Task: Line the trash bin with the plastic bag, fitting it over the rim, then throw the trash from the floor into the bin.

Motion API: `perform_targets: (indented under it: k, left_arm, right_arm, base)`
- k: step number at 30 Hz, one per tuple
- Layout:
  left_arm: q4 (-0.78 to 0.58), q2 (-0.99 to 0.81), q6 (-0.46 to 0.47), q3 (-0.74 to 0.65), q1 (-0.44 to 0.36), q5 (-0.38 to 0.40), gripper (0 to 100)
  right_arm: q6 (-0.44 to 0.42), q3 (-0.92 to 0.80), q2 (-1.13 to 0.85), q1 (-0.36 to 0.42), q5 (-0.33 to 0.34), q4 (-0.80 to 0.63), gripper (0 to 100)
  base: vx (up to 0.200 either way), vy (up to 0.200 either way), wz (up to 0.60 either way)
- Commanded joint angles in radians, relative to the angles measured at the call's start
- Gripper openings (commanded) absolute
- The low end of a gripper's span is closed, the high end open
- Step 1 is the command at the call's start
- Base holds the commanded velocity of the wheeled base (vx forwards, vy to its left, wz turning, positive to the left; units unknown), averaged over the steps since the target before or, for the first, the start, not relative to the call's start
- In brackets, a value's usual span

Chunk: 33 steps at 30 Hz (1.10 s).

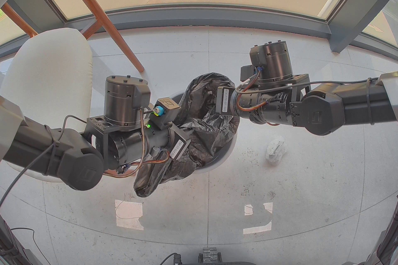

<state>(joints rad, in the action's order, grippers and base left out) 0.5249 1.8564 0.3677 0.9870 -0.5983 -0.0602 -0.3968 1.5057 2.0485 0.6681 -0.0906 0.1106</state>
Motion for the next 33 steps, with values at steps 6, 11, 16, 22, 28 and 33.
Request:
perform_targets:
  k: [6,11,16,22,28,33]
  left_arm:
    - [-0.003,0.001,-0.038,0.001,0.002,0.002,100]
    - [-0.005,-0.026,-0.092,0.013,0.006,-0.003,100]
    - [-0.006,-0.069,-0.111,0.025,0.054,0.002,100]
    - [-0.006,-0.085,-0.138,0.03,0.087,0.005,100]
    - [-0.006,-0.089,-0.187,0.005,0.087,0.005,100]
    - [-0.006,-0.074,-0.179,-0.024,0.081,0.017,100]
  right_arm:
    - [0.003,-0.018,-0.008,-0.013,0.0,0.0,0]
    - [0.013,-0.07,-0.022,-0.03,0.0,0.0,0]
    - [0.062,-0.168,-0.064,-0.044,0.005,0.011,0]
    - [0.07,-0.2,-0.062,-0.045,0.011,0.127,0]
    - [0.07,-0.229,-0.067,-0.047,0.011,0.15,0]
    - [0.072,-0.217,-0.067,-0.047,0.011,0.152,0]
  base:
    - [0.0,0.0,0.0]
    - [0.0,0.0,0.0]
    - [0.0,0.0,0.0]
    - [0.0,0.0,0.0]
    - [0.0,0.0,0.0]
    - [0.0,0.0,0.0]
